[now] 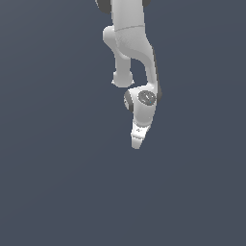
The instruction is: Pick up the object and move it to a goal position.
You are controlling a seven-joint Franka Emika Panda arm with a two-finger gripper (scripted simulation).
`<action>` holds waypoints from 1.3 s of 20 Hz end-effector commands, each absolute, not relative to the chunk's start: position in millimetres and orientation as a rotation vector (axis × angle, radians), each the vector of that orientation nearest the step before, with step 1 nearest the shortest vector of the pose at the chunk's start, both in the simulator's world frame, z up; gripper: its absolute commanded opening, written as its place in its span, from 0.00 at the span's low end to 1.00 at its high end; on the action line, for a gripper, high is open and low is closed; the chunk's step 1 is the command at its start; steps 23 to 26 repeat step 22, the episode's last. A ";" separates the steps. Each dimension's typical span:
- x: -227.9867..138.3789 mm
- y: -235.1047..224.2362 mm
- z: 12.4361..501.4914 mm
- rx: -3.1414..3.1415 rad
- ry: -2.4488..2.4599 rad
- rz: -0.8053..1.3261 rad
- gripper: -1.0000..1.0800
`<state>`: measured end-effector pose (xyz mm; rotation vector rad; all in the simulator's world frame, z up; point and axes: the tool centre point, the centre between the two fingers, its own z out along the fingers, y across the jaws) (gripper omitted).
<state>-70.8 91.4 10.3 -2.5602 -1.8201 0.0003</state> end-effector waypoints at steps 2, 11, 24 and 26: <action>-62.0 81.6 12.5 -2.562 -1.818 0.000 0.00; -22.5 40.7 21.7 -2.563 -1.815 0.000 0.00; -8.1 27.9 24.4 -2.564 -1.815 0.000 0.00; -8.1 27.9 24.4 -2.564 -1.815 0.000 0.00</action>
